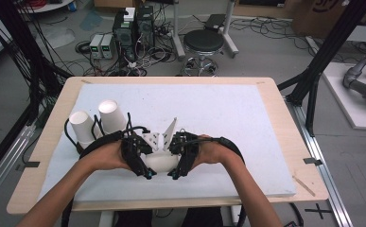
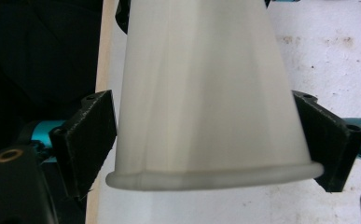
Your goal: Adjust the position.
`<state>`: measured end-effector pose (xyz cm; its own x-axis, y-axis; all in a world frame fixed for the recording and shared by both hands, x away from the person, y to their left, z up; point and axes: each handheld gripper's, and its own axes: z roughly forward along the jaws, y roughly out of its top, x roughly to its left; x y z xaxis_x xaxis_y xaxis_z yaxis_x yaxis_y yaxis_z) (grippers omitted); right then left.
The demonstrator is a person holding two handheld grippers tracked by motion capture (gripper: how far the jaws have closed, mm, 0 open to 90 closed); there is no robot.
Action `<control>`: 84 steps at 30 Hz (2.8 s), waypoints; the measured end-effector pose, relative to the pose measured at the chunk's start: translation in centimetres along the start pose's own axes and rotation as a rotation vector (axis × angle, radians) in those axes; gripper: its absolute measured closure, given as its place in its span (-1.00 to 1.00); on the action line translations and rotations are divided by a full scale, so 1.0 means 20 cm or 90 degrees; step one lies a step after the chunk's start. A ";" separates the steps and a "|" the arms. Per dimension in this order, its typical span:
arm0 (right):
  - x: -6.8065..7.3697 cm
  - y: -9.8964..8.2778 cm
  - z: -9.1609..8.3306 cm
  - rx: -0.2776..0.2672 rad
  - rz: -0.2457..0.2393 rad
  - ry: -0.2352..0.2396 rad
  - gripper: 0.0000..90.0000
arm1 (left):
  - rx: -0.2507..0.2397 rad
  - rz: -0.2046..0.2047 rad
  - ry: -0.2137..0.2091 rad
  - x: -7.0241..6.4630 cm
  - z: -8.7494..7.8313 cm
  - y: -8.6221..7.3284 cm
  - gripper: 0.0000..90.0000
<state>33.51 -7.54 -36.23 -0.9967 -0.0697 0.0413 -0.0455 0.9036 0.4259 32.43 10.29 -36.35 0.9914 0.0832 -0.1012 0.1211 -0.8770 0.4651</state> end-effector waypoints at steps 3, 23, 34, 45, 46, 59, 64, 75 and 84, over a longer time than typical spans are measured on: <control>0.00 -0.01 -0.01 -0.014 -0.001 0.003 -0.70 | -0.012 -0.001 0.002 -0.01 0.00 -0.01 -0.22; 0.01 -0.06 -0.05 -0.091 0.010 0.012 -0.70 | -0.120 -0.016 -0.002 -0.04 0.03 -0.10 -0.22; 0.00 -0.08 -0.05 -0.088 0.016 0.013 -0.71 | -0.112 -0.018 0.005 -0.03 0.02 -0.12 -0.21; 0.00 -0.09 -0.06 -0.090 0.020 0.013 -0.71 | -0.116 -0.018 0.010 -0.04 0.00 -0.13 -0.21; 0.00 -0.09 -0.06 -0.093 0.021 0.011 -0.71 | -0.115 -0.018 0.009 -0.03 0.00 -0.14 -0.21; 0.00 -0.13 -0.09 -0.094 0.029 0.005 -0.71 | -0.118 -0.016 0.020 -0.03 -0.03 -0.16 -0.21; 0.00 -0.16 -0.10 -0.094 0.034 0.002 -0.71 | -0.129 -0.015 0.026 -0.03 -0.05 -0.17 -0.21; 0.00 -0.20 -0.12 -0.112 0.040 -0.006 -0.70 | -0.201 -0.036 0.040 -0.05 -0.06 -0.20 -0.21; 0.01 -0.25 -0.13 -0.173 0.053 -0.008 -0.70 | -0.275 -0.056 0.048 -0.06 -0.05 -0.24 -0.21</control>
<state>33.66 -13.13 -35.88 -0.9971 0.0067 0.0757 0.0543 0.7599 0.6478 30.79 14.80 -37.55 0.9755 0.1962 -0.0997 0.1984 -0.5878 0.7843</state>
